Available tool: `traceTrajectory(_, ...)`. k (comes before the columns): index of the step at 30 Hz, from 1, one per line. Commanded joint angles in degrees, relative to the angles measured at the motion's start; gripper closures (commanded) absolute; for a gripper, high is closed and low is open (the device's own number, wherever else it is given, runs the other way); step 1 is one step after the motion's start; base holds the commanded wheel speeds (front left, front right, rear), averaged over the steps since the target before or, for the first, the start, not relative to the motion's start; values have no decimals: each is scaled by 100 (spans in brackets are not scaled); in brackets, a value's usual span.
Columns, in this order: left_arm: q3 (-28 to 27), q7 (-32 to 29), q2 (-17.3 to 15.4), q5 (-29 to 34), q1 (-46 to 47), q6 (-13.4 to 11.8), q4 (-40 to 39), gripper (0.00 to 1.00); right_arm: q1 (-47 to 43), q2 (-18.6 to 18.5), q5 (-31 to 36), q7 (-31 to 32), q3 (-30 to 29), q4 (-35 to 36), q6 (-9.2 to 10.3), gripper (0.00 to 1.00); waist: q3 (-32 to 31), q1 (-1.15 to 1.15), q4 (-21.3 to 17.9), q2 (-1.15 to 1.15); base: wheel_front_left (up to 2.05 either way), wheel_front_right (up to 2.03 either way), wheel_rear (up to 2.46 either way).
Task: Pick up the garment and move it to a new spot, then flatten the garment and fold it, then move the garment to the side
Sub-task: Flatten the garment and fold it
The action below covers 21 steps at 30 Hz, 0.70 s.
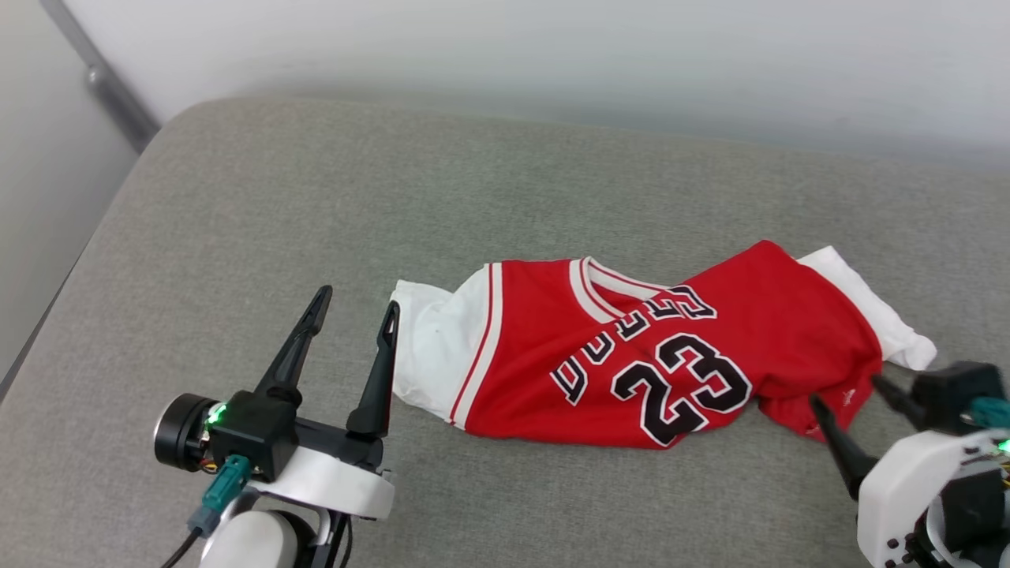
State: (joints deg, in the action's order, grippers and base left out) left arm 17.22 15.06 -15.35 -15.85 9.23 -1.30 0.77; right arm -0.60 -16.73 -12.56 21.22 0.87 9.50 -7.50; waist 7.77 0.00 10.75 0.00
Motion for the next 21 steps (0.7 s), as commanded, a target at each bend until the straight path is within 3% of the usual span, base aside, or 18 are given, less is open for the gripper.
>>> traceTrajectory(1, -25, 14, 52, 83, -57, 28, -92, 0, 100, -211, -149, 502, 187, 58, 3, 0, 72, 0, 98, 0, 0, 0, 0)
traceTrajectory(5, -33, 14, 147, 230, -132, 125, -174, 0, 350, -673, -538, 2067, 565, -2, 3, 0, 174, 0, 279, 0, 0, 0, 0)
traceTrajectory(8, -32, 14, 260, 295, -100, 213, -153, 0, 604, -990, -598, 2835, 747, -171, 4, 0, 261, 0, 423, 0, 0, 0, 0)
traceTrajectory(13, -72, 15, 446, 326, -30, 347, -64, 0, 940, -1131, -639, 3400, 789, -721, 3, 0, 422, 0, 658, 0, 0, 0, 0)
traceTrajectory(19, -175, 15, 570, 427, -24, 443, 14, 0, 989, -1235, -584, 3501, 836, -1404, 4, 0, 500, 0, 828, 0, 0, 0, 0)
traceTrajectory(20, -192, 15, 576, 453, -45, 460, 37, 0, 935, -1241, -598, 3489, 841, -1510, 5, 52, 475, 0, 840, 0, 0, 0, 0)
traceTrajectory(21, -210, 15, 584, 474, -70, 462, 55, 0, 872, -1257, -626, 3478, 846, -1594, 6, 83, 450, 0, 844, 0, 0, 0, 0)
